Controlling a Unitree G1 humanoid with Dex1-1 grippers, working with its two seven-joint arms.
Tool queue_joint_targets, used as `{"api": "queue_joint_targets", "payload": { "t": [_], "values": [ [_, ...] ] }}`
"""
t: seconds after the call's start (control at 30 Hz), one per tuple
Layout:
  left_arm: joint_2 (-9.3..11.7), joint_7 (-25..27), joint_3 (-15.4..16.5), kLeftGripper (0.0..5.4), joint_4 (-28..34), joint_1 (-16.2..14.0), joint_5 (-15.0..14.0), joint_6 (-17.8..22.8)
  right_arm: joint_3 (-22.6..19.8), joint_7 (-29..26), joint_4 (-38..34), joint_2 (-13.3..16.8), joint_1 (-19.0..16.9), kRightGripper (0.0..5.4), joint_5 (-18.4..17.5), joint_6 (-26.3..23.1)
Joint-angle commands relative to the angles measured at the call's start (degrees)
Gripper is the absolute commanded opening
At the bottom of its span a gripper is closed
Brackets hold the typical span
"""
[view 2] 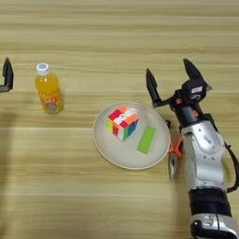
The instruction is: Move the objects on the table
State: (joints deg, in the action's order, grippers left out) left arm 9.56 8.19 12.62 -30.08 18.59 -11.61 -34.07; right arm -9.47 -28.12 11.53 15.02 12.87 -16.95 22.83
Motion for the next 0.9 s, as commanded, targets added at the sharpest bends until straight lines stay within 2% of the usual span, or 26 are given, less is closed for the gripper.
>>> {"api": "queue_joint_targets", "payload": {
  "t": [0.03,0.17,0.33,0.43,0.63,0.9],
  "values": [
    [-0.2,0.6,0.4,5.38,-3.0,0.4,0.0,-0.4,1.5,-6.9,-7.6,4.1,-2.0,5.4,-5.2,-6.7],
    [-0.5,0.4,0.6,5.38,-3.6,0.5,0.3,-1.1,1.4,-12.8,-14.2,8.6,-6.1,5.4,-9.2,-12.5],
    [-1.1,0.2,0.3,5.38,-3.5,0.6,0.6,-1.5,0.5,-18.2,-20.0,13.4,-12.5,5.4,-10.9,-16.3],
    [-1.3,0.1,0.2,5.38,-3.8,0.6,0.9,-1.7,0.7,-19.5,-21.8,13.9,-13.7,5.4,-12.1,-17.8],
    [-1.7,0.0,0.1,5.38,-3.4,0.4,1.1,-1.8,1.4,-19.8,-23.7,13.6,-13.4,5.4,-12.6,-20.6],
    [-2.1,-0.4,-0.4,5.38,-2.7,0.1,1.6,-1.6,5.2,-18.6,-22.4,12.7,-11.9,5.4,-9.7,-23.3]
  ]
}}
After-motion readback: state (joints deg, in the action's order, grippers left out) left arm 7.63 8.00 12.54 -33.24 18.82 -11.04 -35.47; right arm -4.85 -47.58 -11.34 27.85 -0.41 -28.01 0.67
